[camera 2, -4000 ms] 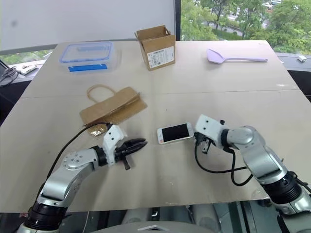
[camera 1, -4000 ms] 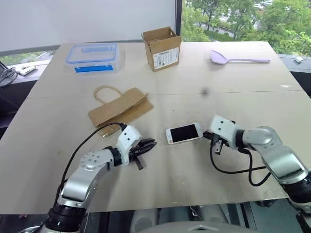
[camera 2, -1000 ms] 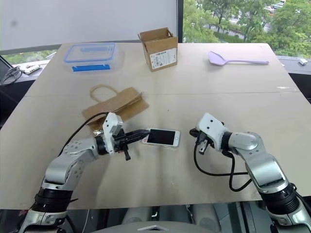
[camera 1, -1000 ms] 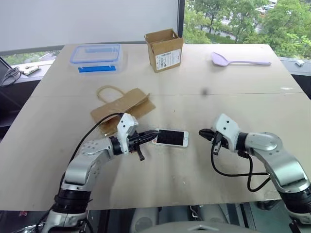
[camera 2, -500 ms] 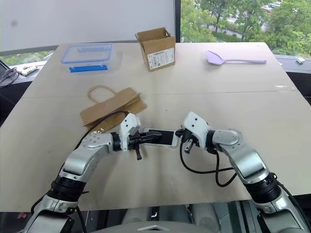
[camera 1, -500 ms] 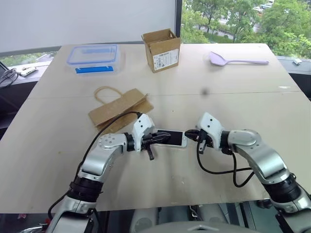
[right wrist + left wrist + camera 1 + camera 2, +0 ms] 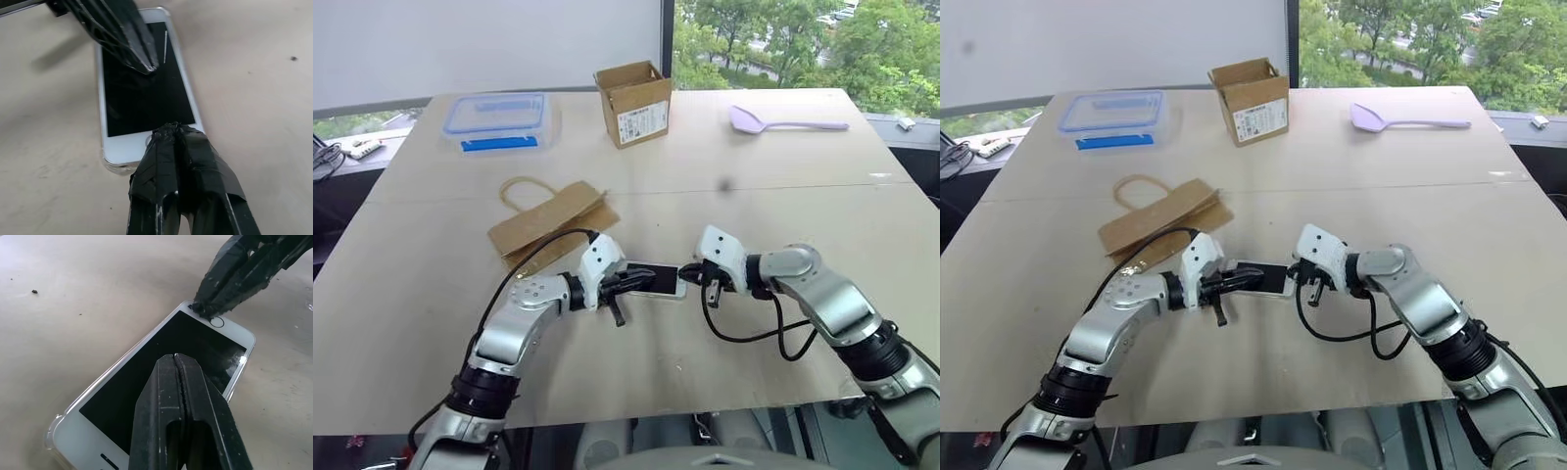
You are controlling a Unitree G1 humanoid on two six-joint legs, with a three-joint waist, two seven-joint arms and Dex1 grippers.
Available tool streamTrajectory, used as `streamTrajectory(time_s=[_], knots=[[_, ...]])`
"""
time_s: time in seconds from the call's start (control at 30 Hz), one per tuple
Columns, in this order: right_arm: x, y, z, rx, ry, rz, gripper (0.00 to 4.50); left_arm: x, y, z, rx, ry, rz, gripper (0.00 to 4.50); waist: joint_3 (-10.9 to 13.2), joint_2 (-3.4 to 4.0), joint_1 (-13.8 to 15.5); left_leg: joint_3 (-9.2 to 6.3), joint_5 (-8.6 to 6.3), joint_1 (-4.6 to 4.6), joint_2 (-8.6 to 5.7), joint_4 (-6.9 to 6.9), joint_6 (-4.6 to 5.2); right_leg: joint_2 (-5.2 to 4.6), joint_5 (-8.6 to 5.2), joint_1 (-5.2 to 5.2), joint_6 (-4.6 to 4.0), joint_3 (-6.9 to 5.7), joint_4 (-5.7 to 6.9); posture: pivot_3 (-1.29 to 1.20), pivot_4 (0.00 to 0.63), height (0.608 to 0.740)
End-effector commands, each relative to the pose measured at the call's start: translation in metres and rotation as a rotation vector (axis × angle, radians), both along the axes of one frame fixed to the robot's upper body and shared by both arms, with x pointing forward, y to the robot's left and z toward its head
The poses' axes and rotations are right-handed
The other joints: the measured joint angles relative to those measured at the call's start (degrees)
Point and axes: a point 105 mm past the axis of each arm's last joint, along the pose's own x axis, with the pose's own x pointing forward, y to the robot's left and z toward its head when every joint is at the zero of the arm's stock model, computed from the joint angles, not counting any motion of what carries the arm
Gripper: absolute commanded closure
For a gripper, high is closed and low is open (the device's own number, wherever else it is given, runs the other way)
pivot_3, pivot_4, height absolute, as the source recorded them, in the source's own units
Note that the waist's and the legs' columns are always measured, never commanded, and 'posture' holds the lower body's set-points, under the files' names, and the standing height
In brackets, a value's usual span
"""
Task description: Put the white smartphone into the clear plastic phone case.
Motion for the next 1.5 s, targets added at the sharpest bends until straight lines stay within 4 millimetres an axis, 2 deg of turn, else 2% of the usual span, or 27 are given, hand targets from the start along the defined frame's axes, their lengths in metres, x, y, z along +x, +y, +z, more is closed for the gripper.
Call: streamTrajectory(time_s=[0.03,0.3,0.47,0.6,0.73,0.9,1.07,1.13,1.23,1.3,1.37,1.5], knots=[[-0.013,-0.005,-0.044,-0.112,0.148,0.005,4.50,-0.003,0.002,0.003,0.012,-0.012,0.016,4.49,-0.1,-0.01,0.0,0.00,0.00,0.01,0.00,-0.01,0.00,0.00,0.00,0.01,0.00,0.00,0.00,0.00,0.150,0.740],[-0.014,-0.013,-0.069,-0.211,0.237,-0.020,4.50,-0.006,0.002,0.004,0.013,-0.005,0.037,4.49,-0.5,-0.06,0.0,0.01,0.00,0.11,0.01,-0.02,0.00,0.00,-0.02,0.05,0.02,0.04,0.01,0.00,0.150,0.740],[-0.013,-0.019,-0.078,-0.252,0.259,-0.044,4.50,-0.006,0.002,0.004,0.017,0.000,0.040,4.49,-1.0,-0.08,0.0,-0.01,0.00,0.24,0.02,-0.02,0.00,-0.01,-0.05,0.12,0.05,0.04,0.00,0.00,0.150,0.740],[-0.021,-0.022,-0.087,-0.293,0.313,-0.032,4.50,-0.006,0.001,0.004,0.023,0.006,0.035,4.49,-1.3,-0.05,0.1,-0.11,0.00,0.28,0.03,-0.02,0.00,-0.07,-0.08,0.12,0.09,0.06,-0.01,0.00,0.150,0.740],[-0.025,-0.032,-0.105,-0.382,0.349,-0.071,4.50,-0.006,0.000,0.004,0.029,0.008,0.027,4.49,-1.9,0.04,0.1,-0.15,-0.01,0.29,0.03,-0.09,-0.01,-0.13,-0.08,0.12,0.09,0.09,-0.09,0.00,0.150,0.740],[-0.031,-0.032,-0.110,-0.384,0.399,-0.078,4.50,-0.006,0.000,0.005,0.028,0.009,0.022,4.49,-2.5,0.09,0.1,-0.13,-0.02,0.45,0.07,-0.18,-0.01,-0.24,-0.11,0.15,0.12,0.11,-0.13,0.00,0.150,0.740],[-0.044,-0.039,-0.133,-0.389,0.519,-0.138,4.50,-0.009,-0.002,0.003,0.028,0.014,0.017,4.49,-2.9,0.07,0.1,-0.08,-0.02,0.49,0.06,-0.28,-0.03,-0.72,-0.13,0.17,0.13,0.07,-0.22,0.00,0.150,0.740],[-0.047,-0.045,-0.144,-0.413,0.550,-0.165,4.50,-0.009,-0.004,0.003,0.026,0.016,0.014,4.49,-3.1,-0.03,-0.1,-0.02,-0.06,0.71,0.06,-0.39,-0.08,-0.81,-0.13,0.32,0.13,0.07,-0.31,0.00,0.150,0.740],[-0.047,-0.046,-0.150,-0.420,0.542,-0.176,4.50,-0.009,-0.005,0.003,0.025,0.016,0.010,4.49,-3.5,0.15,-0.2,-0.09,-0.21,1.45,0.04,-0.95,-0.33,-1.13,-0.14,0.87,0.14,-0.08,-0.89,0.00,0.150,0.740],[-0.041,-0.040,-0.144,-0.376,0.493,-0.178,4.50,-0.009,-0.005,0.003,0.025,0.014,0.013,4.49,-3.6,0.25,-0.2,-0.18,-0.22,1.79,0.04,-1.16,-0.35,-1.23,-0.14,1.10,0.15,-0.22,-1.11,0.00,0.150,0.740],[-0.031,-0.030,-0.130,-0.290,0.421,-0.182,4.50,-0.008,-0.004,0.003,0.023,0.012,0.021,4.49,-3.6,0.30,-0.2,-0.20,-0.29,1.97,0.01,-1.21,-0.46,-1.47,-0.15,1.15,0.15,-0.44,-1.11,0.00,0.150,0.740],[-0.009,-0.003,-0.076,0.010,0.152,-0.133,4.50,-0.006,0.000,0.011,-0.026,-0.035,0.053,4.49,-2.9,0.48,-0.2,-0.30,-0.32,1.96,0.01,-1.23,-0.51,-2.12,-0.15,1.13,0.16,-1.34,-1.17,0.00,0.150,0.740]])
